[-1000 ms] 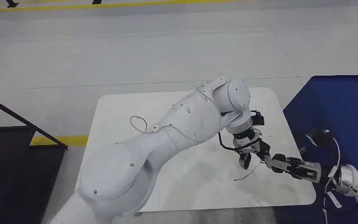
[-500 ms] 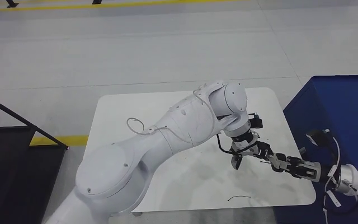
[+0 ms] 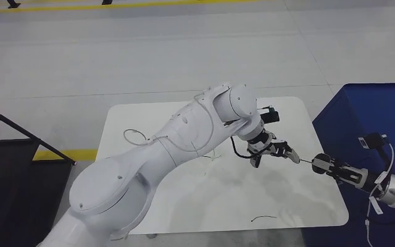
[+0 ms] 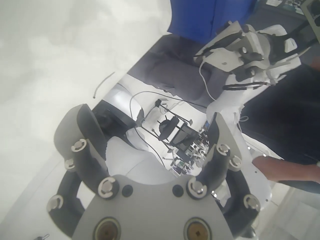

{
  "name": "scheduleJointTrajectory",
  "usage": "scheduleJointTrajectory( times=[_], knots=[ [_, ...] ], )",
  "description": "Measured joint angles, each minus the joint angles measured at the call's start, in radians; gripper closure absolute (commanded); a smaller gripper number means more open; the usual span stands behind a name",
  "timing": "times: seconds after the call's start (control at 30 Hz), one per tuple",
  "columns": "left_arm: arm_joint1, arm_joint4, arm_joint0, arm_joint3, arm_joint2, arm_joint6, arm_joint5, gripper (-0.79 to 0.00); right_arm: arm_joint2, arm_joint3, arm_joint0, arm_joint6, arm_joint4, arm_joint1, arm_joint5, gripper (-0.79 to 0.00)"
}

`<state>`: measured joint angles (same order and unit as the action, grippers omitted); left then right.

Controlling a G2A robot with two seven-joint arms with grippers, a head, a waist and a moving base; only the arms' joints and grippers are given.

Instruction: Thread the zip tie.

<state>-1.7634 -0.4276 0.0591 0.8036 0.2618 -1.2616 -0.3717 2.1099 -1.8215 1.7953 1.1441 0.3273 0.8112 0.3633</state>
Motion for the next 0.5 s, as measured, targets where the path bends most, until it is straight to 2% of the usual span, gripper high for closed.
scheduleJointTrajectory(
  times=[0.23,0.3,0.4,0.5],
  knots=[
    [0.003,0.005,0.002,0.005,0.0,0.001,-0.005,-0.785,0.0,0.0,-0.001,-0.001,-0.001,0.0,-0.003,0.0],
    [0.0,0.038,0.002,0.023,-0.027,0.032,-0.037,-0.785,0.0,0.0,-0.001,-0.001,-0.001,0.0,-0.003,0.0],
    [-0.016,0.24,-0.021,0.152,-0.097,0.087,-0.148,-0.785,0.0,0.0,-0.001,-0.001,-0.001,0.0,-0.003,0.0],
    [-0.019,0.431,-0.003,0.249,-0.092,0.027,-0.138,-0.785,0.0,0.0,-0.001,-0.001,-0.001,0.0,-0.003,0.0]
  ],
)
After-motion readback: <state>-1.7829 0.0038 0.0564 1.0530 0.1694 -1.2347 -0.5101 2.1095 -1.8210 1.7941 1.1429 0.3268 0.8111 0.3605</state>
